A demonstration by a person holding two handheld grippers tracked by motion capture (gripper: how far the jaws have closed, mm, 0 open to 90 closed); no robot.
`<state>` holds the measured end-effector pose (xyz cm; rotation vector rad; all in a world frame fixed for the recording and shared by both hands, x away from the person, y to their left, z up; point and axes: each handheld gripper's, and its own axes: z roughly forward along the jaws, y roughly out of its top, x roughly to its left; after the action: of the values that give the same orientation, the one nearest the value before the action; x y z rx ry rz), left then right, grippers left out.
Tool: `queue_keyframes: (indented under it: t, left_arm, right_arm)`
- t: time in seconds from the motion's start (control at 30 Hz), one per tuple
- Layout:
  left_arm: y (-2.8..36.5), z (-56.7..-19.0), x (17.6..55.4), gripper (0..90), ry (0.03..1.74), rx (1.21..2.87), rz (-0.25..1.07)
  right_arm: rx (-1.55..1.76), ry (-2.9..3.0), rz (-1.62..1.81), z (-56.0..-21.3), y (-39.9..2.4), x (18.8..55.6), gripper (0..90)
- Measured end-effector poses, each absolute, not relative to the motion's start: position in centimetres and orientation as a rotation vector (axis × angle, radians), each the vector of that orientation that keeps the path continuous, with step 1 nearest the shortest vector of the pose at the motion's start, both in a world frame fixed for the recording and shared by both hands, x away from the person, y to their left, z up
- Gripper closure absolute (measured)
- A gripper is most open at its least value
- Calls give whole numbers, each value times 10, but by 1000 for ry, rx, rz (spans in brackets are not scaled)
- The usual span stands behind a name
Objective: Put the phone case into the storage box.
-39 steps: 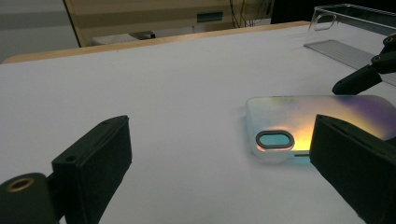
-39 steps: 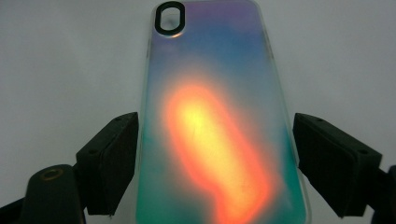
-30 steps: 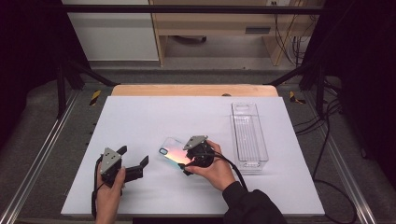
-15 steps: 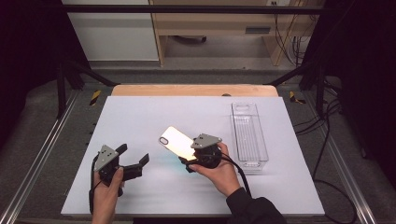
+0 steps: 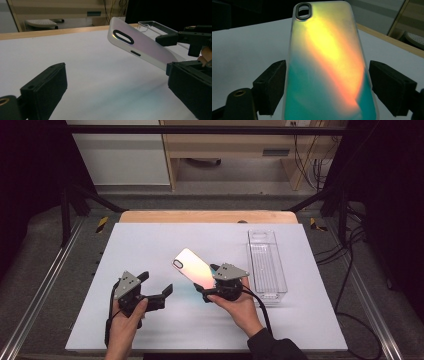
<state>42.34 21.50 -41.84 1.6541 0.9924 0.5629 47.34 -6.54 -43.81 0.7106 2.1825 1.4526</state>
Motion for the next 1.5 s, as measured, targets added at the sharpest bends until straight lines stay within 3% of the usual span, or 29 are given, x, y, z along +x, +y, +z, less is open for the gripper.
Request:
queue_keyframes:
  t: [0.63,1.23,1.5]
  left_arm:
    - [197,-367,437,20,958,1623,561]
    - [182,-362,440,34,966,1649,532]
    - [179,-366,445,91,959,1652,478]
  right_arm:
    - [741,2091,1508,-437,-74,472,174]
    - [758,2018,1536,-430,-80,469,175]
    - [757,1985,1550,-428,-80,468,175]
